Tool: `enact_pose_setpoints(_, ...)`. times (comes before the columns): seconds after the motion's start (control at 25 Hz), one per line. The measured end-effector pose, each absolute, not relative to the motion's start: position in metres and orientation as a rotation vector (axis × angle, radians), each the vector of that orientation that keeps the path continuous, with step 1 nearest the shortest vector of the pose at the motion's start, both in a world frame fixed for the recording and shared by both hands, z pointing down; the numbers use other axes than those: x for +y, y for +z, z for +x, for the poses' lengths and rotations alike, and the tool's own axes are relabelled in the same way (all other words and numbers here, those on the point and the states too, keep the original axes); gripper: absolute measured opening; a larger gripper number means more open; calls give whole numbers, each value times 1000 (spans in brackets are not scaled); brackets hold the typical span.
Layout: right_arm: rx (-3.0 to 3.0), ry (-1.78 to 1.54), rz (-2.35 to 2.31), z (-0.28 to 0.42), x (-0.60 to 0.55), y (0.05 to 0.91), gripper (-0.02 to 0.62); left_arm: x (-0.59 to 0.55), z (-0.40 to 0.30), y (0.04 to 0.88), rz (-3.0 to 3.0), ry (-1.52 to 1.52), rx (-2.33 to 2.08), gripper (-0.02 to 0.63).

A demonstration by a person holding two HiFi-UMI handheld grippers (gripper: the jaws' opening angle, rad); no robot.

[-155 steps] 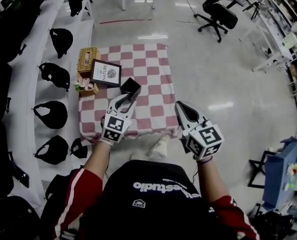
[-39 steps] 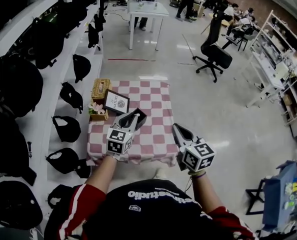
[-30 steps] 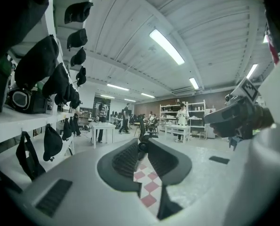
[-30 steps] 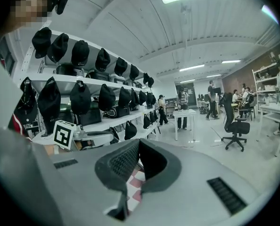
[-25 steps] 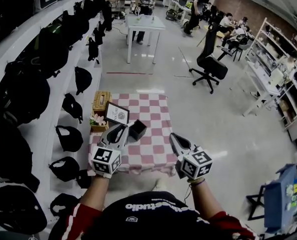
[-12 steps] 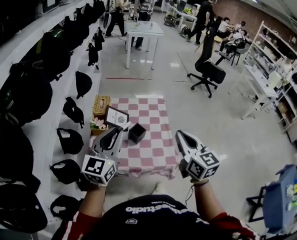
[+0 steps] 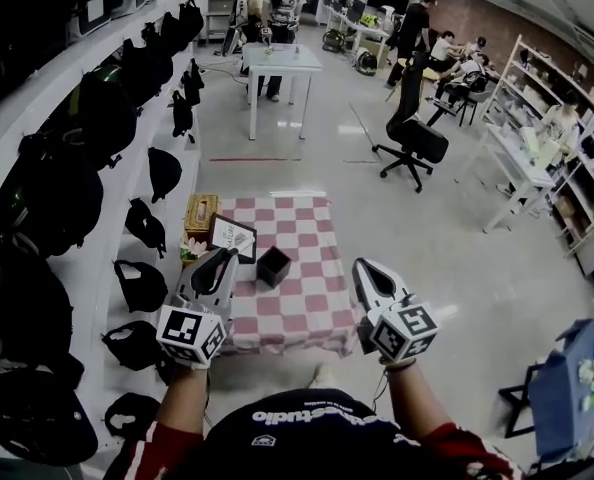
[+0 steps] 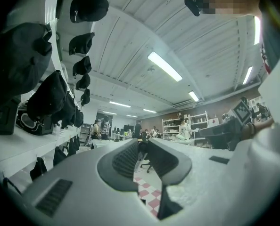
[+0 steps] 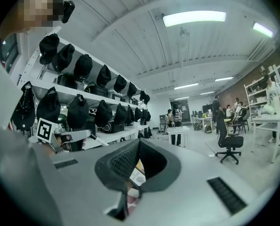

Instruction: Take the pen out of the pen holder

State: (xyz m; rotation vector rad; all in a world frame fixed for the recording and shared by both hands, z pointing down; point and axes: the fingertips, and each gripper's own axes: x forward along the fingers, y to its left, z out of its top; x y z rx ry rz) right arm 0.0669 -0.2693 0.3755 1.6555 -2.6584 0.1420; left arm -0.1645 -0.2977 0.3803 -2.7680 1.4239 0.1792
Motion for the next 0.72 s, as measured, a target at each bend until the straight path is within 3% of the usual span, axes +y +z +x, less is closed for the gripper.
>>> enact_pose_setpoints(0.72, -2639, 211, 1673, 71, -255, 391, -2, -286, -157, 376, -2807, 196, 1382, 67)
